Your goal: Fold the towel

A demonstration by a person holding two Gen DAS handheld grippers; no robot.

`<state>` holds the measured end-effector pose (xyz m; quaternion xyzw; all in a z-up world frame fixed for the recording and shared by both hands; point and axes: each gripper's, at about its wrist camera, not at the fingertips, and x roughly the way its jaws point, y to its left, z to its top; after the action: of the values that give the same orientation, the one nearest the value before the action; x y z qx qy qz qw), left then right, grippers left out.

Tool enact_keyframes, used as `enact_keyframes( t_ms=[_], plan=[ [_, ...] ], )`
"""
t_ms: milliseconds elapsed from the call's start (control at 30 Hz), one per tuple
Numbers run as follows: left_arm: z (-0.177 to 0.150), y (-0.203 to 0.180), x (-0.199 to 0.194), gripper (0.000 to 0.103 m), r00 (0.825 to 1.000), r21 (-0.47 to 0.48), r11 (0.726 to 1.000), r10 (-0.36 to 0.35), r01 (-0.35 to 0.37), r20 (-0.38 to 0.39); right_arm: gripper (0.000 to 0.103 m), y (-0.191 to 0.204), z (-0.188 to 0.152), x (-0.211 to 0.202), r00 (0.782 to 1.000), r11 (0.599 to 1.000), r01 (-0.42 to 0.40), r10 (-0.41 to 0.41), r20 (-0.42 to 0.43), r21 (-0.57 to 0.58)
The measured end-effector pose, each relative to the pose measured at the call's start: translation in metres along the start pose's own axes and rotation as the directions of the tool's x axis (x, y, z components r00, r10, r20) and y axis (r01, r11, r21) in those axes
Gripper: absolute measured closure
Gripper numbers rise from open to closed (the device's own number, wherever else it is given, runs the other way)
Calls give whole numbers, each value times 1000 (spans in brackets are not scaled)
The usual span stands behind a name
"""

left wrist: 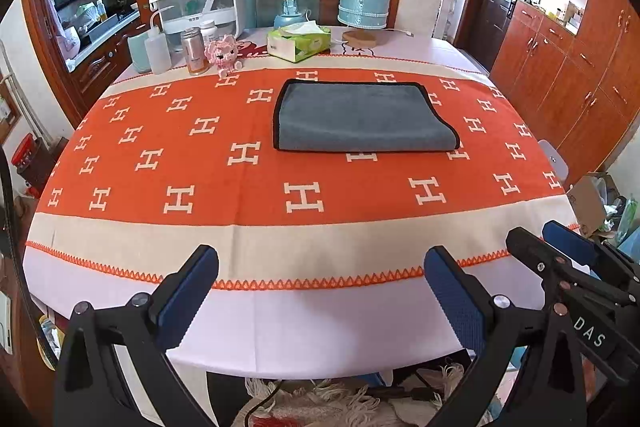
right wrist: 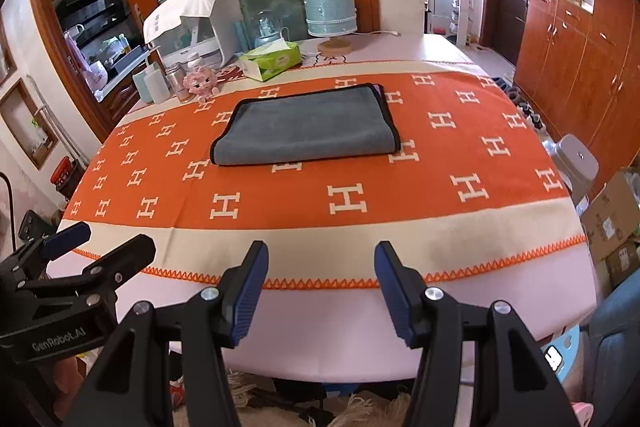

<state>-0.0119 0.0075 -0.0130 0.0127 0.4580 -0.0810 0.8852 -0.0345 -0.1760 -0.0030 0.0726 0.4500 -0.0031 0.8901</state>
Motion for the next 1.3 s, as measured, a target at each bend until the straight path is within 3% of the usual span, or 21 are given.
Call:
enact_keyframes(
  t_ms=[1300],
  plan=[
    [4,-4,-4,1,1000,9,1000,1,-1,30,48,3,1,-6,999,1000,12,-12,47,-13]
  ],
)
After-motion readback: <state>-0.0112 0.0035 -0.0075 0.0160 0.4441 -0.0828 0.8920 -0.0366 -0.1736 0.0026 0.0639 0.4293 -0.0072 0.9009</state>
